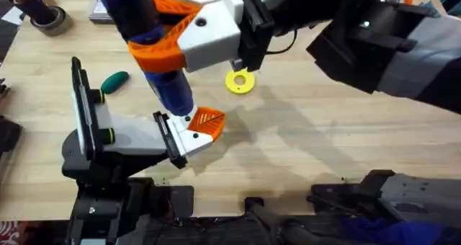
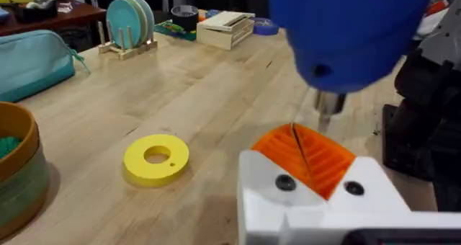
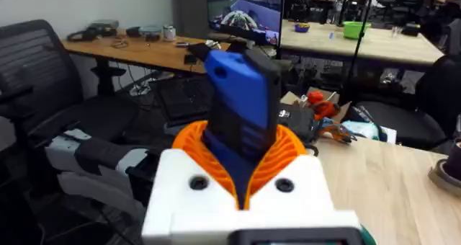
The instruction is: Pick up the gripper from the table and insert it into the empty holder that is missing its gripper. Then pick up a screw, insert it into the mounting hole, and use the screwdriver to tighten it. Finally, clean up the table by picking up the vegetable and placing it into the bucket.
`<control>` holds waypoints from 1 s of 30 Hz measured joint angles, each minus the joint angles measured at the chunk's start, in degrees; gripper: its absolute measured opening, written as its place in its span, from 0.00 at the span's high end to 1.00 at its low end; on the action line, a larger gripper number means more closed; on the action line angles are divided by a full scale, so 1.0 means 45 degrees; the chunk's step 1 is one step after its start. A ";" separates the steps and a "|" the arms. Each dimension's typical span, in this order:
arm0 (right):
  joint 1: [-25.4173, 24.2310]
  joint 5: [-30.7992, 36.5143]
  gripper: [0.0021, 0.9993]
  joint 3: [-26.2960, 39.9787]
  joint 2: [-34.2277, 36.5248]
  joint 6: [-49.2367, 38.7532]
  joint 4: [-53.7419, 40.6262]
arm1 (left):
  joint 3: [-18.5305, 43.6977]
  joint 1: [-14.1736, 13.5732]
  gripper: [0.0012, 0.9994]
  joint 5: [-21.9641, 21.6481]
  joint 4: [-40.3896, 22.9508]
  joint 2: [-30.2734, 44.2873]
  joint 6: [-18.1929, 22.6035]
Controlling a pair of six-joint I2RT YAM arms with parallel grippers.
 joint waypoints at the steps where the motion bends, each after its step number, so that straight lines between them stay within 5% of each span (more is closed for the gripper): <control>1: 0.0000 0.0003 0.98 0.0000 0.0011 -0.0031 0.0014 | 0.0000 0.0000 1.00 0.0003 0.0003 -0.0003 0.0000; 30: 0.0039 0.0003 0.98 -0.0010 0.0455 -0.0406 -0.0002 | 0.0000 0.0000 1.00 0.0003 0.0000 -0.0002 0.0000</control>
